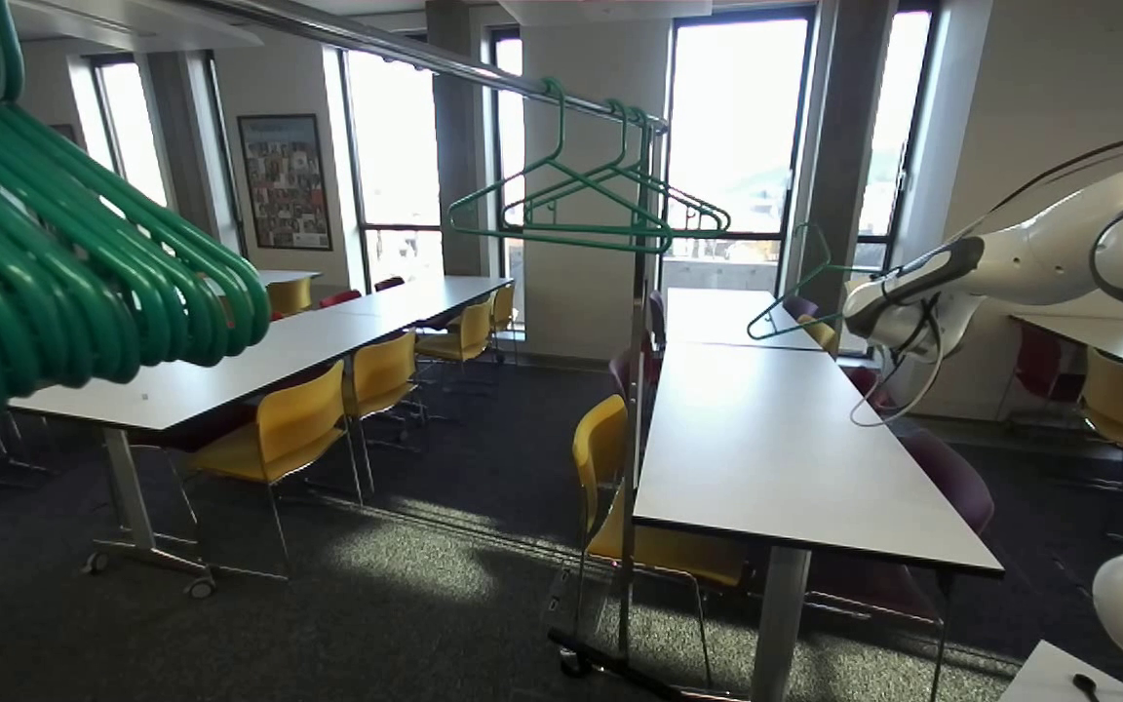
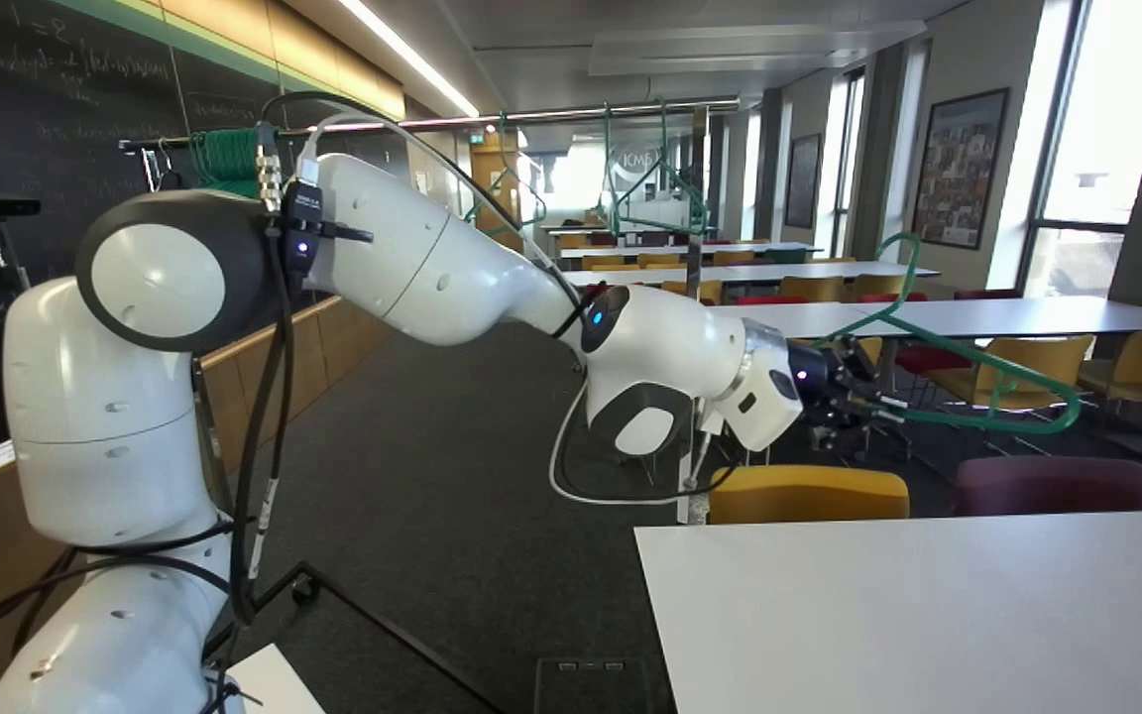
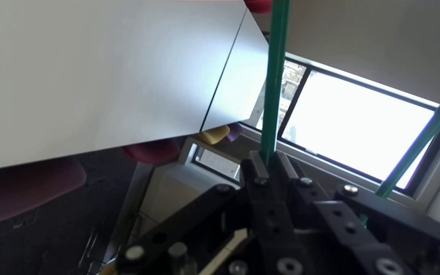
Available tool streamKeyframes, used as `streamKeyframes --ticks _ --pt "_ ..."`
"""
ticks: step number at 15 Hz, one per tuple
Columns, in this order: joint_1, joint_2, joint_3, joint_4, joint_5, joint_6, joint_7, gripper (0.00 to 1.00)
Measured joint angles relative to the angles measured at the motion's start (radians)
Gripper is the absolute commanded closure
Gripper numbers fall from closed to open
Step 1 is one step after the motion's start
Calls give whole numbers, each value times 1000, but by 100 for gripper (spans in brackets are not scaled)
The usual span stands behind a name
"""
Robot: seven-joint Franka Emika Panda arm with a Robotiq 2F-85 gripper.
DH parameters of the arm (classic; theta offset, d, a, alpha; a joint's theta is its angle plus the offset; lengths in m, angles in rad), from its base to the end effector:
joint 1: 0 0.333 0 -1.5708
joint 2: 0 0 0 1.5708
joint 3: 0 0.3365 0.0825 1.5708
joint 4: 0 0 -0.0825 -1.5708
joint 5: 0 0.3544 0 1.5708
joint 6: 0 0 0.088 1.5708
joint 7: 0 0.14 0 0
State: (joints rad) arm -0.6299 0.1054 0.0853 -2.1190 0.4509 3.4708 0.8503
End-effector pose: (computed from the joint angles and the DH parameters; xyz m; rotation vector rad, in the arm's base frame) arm 0.4846 -0.3615 0.5373 -1.3391 1.9325 -1.5797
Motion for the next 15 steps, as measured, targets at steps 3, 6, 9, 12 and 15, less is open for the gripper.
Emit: streamKeyframes --ticks 3,6,9,12,15 --pt "96 -8 -136 74 82 -1 -102 97" --pt "173 0 -230 141 87 -7 -139 97" --pt "234 16 -265 184 62 -7 -140 97" --pt "277 40 -271 227 61 -7 -145 97" --pt "315 61 -275 250 59 -7 -146 97"
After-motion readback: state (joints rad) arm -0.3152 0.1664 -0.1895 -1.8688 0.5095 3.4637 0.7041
